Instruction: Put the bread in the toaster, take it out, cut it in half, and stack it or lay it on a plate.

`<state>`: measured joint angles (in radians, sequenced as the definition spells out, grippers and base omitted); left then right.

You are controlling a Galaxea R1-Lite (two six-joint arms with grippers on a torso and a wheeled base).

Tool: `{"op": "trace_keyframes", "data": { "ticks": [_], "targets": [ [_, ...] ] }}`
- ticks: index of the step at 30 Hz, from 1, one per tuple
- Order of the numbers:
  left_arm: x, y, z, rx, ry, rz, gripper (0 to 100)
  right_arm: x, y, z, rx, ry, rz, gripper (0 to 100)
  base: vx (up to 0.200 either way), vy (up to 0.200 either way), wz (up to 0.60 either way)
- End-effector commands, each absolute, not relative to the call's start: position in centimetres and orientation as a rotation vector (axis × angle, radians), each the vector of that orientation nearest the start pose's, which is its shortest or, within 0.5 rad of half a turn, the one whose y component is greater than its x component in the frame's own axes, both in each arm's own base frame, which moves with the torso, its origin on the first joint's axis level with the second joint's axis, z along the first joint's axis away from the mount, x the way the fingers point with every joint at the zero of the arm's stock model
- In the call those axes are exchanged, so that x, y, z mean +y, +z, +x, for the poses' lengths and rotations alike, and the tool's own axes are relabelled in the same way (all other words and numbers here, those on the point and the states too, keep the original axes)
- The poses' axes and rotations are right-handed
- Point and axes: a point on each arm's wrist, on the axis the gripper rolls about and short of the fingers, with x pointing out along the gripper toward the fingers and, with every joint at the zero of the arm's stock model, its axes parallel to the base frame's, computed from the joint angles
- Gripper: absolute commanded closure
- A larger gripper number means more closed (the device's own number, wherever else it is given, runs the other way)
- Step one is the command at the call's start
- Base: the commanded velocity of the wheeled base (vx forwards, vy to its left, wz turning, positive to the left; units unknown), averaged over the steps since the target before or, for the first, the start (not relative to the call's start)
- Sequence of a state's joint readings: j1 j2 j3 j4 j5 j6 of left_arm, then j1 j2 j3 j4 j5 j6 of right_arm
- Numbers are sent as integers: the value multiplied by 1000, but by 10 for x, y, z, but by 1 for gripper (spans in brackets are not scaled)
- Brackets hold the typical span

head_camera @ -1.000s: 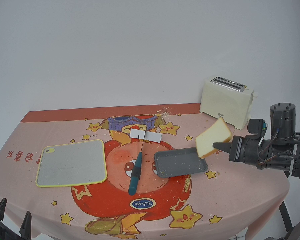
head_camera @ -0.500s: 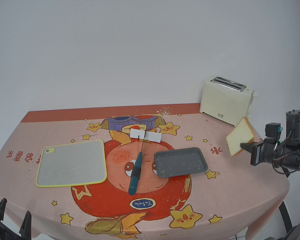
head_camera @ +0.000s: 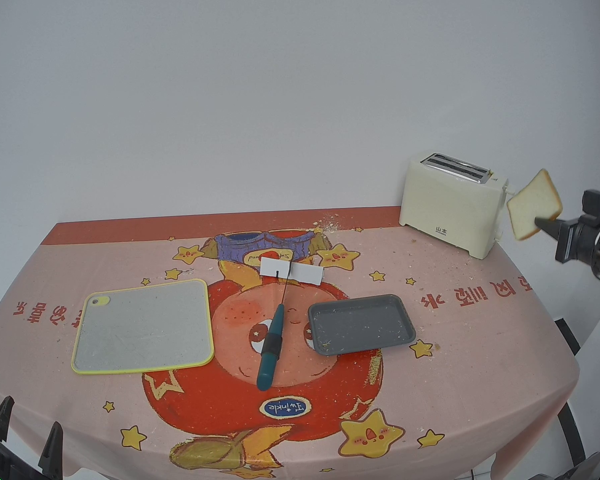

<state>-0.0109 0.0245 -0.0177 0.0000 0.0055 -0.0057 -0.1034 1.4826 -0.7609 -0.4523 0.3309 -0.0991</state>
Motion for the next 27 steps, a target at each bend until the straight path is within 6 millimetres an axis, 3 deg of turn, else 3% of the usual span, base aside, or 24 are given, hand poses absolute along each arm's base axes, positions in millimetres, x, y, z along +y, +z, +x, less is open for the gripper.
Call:
{"op": "trace_keyframes", "data": {
  "ticks": [1, 9, 16, 27],
  "targets": [
    [0, 76, -21, 26, -5, -6, 0, -41, 234, 292, 175, 238, -89, 100, 0, 0, 0],
    [0, 76, -21, 26, -5, -6, 0, -38, 255, 322, 183, 322, -153, 100, 0, 0, 0],
    [0, 76, -21, 26, -3, -1, 0, -35, 252, 339, 188, 422, -229, 100, 0, 0, 0],
    [0, 76, -21, 26, -5, -1, 0, -19, 256, 350, 167, 474, -265, 100, 0, -200, 0]
  ]
}}
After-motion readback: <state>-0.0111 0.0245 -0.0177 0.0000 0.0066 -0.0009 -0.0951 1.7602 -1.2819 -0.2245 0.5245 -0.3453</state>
